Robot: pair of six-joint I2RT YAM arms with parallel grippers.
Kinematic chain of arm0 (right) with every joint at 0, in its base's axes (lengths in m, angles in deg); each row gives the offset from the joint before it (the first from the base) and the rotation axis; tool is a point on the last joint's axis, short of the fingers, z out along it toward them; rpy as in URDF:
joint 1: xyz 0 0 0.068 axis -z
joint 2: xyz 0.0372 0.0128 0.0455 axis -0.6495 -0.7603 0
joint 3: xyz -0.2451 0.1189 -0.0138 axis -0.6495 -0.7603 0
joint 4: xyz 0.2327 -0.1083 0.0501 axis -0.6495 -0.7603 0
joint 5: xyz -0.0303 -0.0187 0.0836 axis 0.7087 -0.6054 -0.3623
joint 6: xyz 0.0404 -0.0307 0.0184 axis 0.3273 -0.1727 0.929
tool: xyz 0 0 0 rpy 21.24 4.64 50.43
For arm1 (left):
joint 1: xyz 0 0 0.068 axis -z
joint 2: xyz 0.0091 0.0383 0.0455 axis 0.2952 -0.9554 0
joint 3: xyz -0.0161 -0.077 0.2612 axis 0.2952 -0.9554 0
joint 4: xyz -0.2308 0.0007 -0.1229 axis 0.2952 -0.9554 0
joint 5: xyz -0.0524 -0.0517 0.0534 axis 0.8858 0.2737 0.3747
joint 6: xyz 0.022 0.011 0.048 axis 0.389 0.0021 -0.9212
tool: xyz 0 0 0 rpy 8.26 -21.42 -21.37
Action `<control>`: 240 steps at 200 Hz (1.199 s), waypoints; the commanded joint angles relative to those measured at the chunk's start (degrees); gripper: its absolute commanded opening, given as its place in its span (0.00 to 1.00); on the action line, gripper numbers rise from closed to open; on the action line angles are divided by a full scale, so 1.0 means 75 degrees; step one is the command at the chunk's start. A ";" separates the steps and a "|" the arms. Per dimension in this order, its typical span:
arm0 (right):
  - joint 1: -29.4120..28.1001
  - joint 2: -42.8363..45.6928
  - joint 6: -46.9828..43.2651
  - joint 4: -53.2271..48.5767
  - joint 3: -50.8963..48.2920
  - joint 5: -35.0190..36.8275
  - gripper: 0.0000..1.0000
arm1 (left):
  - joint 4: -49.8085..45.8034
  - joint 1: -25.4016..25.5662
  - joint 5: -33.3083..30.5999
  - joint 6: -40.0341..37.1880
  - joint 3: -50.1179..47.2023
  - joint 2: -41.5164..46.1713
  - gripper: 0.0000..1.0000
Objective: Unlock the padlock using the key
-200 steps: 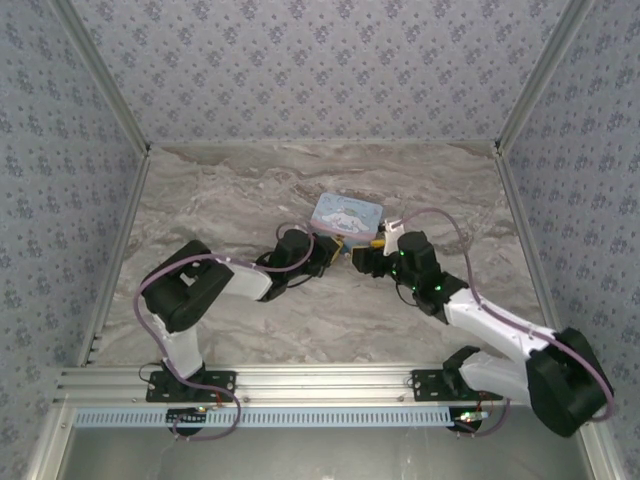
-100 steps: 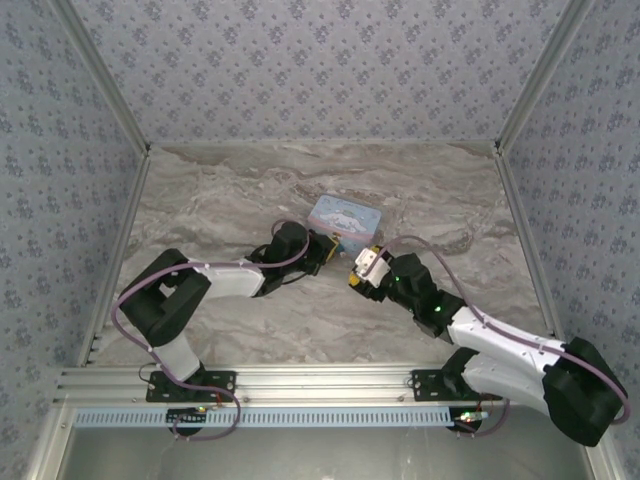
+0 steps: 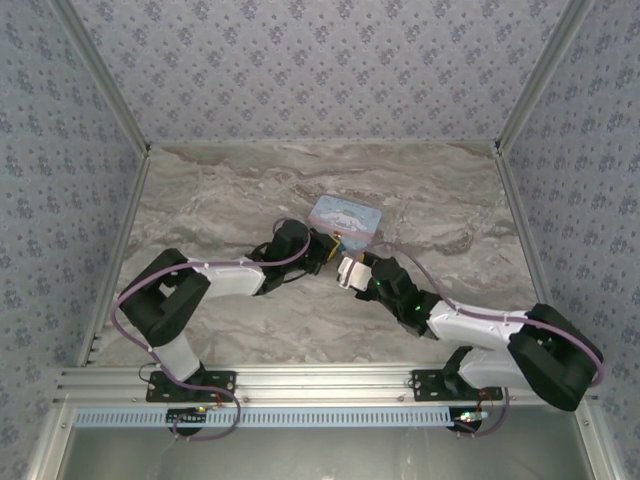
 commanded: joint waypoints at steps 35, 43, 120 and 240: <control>-0.0039 -0.0682 -0.0247 0.0870 0.0446 0.0212 0.36 | 0.0157 -0.0037 0.0131 0.0073 0.0251 0.0194 0.00; -0.0029 -0.0741 -0.0255 0.0933 0.0471 0.0212 0.35 | 0.0157 -0.0035 0.0121 0.0074 0.0265 0.0194 0.00; -0.0038 -0.1032 -0.0248 0.1071 0.0689 0.0118 0.23 | 0.0227 -0.0039 0.0167 0.0138 0.0264 0.0125 0.00; -0.0012 -0.1208 0.0293 0.0905 0.0865 0.0386 0.00 | 0.0326 -0.0035 0.0229 0.0188 0.0253 0.0088 0.00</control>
